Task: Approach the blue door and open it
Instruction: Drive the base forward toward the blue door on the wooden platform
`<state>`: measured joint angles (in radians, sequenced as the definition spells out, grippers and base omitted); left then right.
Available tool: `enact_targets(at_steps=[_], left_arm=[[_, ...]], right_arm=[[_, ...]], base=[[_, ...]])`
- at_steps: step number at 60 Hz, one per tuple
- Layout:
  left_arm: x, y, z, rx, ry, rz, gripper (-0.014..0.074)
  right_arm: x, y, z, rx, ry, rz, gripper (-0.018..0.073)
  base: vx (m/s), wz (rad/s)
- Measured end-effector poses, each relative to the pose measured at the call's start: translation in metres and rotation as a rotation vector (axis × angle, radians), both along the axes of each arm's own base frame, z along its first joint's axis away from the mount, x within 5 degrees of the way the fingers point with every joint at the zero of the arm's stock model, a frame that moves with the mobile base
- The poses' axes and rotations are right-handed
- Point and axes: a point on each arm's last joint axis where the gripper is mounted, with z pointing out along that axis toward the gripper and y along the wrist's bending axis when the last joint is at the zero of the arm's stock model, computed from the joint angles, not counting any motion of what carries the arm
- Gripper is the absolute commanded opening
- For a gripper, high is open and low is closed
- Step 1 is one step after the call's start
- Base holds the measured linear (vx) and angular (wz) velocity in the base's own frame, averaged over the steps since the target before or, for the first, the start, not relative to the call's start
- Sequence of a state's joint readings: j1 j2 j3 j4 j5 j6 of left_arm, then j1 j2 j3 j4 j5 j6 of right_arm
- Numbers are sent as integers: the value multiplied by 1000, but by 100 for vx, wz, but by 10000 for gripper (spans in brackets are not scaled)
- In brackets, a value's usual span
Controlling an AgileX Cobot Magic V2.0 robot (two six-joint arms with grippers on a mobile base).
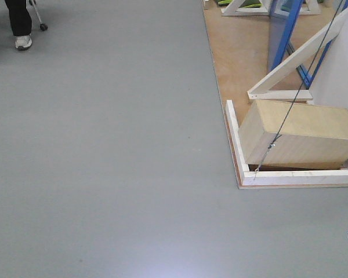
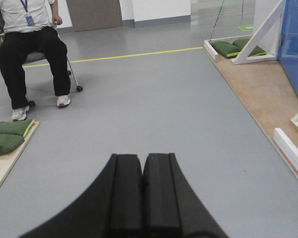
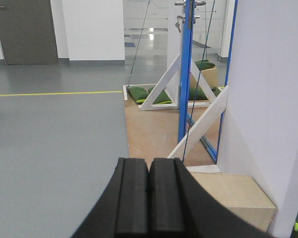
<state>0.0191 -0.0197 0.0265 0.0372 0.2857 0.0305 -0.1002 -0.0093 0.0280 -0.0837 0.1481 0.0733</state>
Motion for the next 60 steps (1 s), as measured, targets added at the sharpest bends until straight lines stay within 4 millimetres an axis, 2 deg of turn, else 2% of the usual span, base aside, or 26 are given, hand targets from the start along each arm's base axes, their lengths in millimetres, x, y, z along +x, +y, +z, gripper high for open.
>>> enact_targets(at_steps=[60], left_arm=[[0, 0, 0, 0, 0, 0, 70]], right_arm=[[0, 0, 0, 0, 0, 0, 2]], base=[[41, -3]])
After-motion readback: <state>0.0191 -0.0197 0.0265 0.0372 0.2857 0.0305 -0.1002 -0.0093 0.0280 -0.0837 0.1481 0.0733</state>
